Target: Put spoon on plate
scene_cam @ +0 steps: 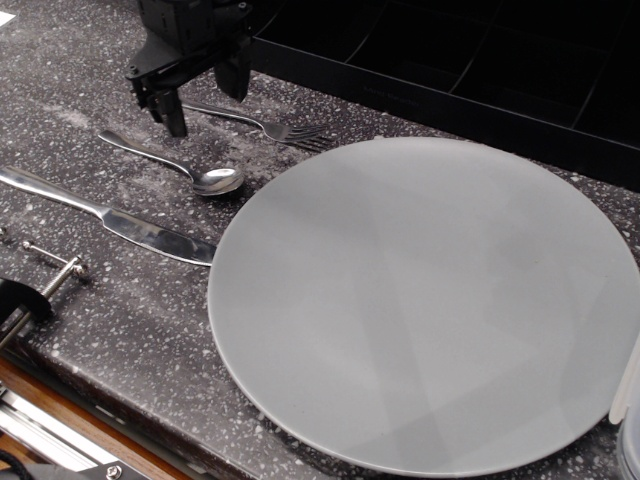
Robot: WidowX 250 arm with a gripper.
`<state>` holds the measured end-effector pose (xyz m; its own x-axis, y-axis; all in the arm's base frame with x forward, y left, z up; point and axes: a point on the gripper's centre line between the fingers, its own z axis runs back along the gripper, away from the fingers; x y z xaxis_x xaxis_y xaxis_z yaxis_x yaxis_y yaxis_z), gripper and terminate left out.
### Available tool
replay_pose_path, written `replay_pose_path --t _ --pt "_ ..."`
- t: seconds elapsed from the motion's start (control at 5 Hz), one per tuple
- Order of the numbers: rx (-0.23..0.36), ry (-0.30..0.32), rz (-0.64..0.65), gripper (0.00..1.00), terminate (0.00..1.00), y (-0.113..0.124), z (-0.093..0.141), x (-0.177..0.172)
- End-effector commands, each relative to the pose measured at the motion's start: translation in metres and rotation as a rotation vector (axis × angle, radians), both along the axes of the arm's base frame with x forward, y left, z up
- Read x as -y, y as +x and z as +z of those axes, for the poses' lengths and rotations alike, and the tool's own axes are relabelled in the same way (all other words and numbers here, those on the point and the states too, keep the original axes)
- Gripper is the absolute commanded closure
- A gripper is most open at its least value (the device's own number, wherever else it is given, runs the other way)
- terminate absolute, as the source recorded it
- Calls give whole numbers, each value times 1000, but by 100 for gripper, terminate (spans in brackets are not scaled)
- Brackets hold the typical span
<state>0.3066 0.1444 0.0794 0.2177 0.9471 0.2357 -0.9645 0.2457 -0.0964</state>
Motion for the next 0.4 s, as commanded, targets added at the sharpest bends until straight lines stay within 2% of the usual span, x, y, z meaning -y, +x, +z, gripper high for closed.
replay_pose_path --t 0.0,0.2 --pt "1 31 20 0 0 -8 -2 -33" --pt "-5 25 46 0 0 -11 -19 -39"
